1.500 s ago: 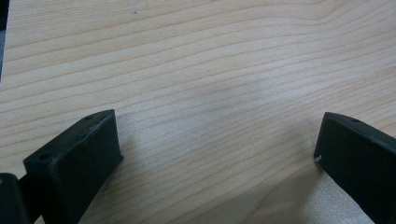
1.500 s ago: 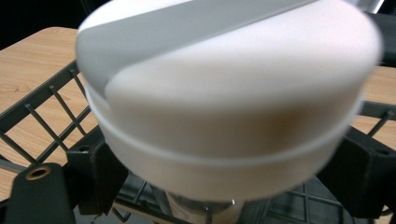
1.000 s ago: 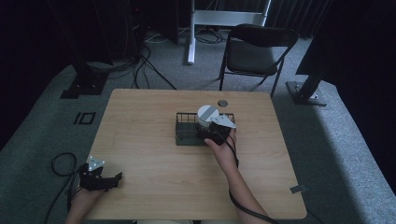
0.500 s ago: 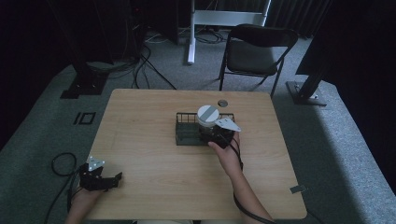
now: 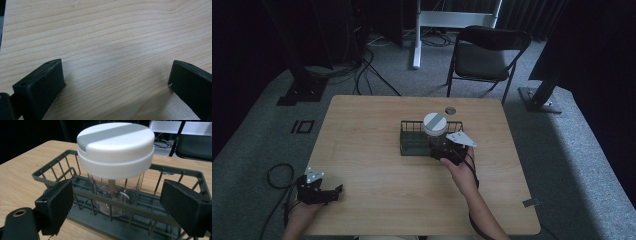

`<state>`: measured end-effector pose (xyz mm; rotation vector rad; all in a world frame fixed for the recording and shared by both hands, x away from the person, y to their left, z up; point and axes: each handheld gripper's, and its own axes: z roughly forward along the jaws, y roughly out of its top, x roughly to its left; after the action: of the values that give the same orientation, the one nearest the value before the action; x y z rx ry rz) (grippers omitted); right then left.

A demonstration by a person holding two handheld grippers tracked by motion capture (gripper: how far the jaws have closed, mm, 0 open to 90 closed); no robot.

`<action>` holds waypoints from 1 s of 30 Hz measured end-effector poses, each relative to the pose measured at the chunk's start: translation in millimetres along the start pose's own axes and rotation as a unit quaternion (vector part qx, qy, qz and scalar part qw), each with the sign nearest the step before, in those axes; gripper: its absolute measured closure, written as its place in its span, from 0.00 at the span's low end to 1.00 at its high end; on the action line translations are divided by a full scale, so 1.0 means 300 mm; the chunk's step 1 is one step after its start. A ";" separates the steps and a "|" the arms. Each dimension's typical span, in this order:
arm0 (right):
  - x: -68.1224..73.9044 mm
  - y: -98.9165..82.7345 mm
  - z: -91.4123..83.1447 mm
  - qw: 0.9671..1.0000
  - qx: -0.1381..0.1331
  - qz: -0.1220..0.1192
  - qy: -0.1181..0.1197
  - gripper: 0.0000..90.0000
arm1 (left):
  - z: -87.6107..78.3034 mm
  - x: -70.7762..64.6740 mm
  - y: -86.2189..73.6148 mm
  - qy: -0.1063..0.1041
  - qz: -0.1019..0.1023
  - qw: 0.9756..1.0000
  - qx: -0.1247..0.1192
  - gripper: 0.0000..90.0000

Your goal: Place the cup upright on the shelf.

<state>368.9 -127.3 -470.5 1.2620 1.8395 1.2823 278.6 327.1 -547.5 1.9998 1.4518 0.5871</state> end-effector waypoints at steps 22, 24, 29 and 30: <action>-0.067 -0.095 -0.081 1.000 0.010 0.001 -0.005 0.13 | 0.000 0.000 0.000 0.000 0.000 1.000 0.000 0.01; -0.075 -0.103 -0.086 1.000 0.011 0.002 -0.008 0.13 | 0.000 0.000 0.000 0.000 0.000 1.000 0.000 0.01; -0.095 -0.128 -0.097 1.000 0.016 0.002 -0.013 0.13 | 0.000 0.000 0.000 0.000 0.000 1.000 0.000 0.01; -0.099 -0.134 -0.099 1.000 0.017 0.002 -0.015 0.13 | 0.000 0.000 0.000 0.000 0.000 1.000 0.000 0.01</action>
<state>341.0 -170.2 -498.0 1.2964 1.8450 1.2327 278.6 327.1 -547.5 1.9999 1.4521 0.5872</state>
